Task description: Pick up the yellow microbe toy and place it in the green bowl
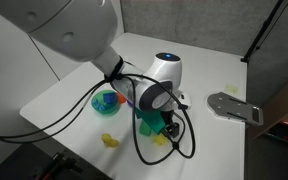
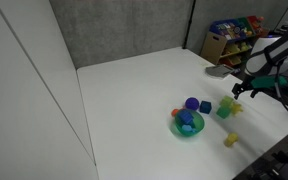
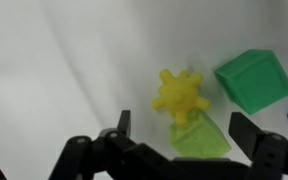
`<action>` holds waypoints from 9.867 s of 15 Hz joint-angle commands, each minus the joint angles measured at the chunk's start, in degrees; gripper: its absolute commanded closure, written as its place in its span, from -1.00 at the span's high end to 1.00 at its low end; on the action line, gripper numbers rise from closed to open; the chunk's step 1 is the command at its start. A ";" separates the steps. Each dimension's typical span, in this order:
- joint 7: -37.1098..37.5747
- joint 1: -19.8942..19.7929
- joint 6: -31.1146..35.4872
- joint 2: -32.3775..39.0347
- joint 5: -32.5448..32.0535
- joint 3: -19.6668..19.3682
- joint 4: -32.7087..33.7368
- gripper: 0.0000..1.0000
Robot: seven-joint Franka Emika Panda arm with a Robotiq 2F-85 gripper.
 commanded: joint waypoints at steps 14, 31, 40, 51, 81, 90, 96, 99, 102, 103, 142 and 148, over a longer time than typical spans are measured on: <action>-3.65 -5.62 9.71 6.60 5.69 5.01 0.87 1.00; -3.62 -2.95 16.03 12.80 4.33 2.70 2.38 1.00; -2.42 3.57 15.11 9.32 2.91 -2.05 -0.48 -0.43; 0.34 10.75 9.50 -4.88 -2.89 -4.18 -6.29 -0.83; -9.67 8.04 -0.05 -19.72 -1.79 9.97 -15.49 -0.85; -6.72 15.45 -0.99 -18.46 -5.18 14.68 -12.98 -0.85; -6.17 18.08 -0.81 -13.59 -6.69 16.11 -10.92 -0.85; -6.10 18.89 -0.57 -10.27 -7.08 16.13 -9.30 -0.85; -5.99 19.57 -1.00 -7.77 -7.79 15.77 -7.50 -0.84; -5.98 19.70 -1.09 -7.13 -8.04 15.68 -6.96 -0.84; 1.71 10.44 -32.88 -42.30 -0.52 13.61 -4.10 1.00; 1.24 9.90 -36.32 -45.87 -0.37 13.77 -2.70 1.00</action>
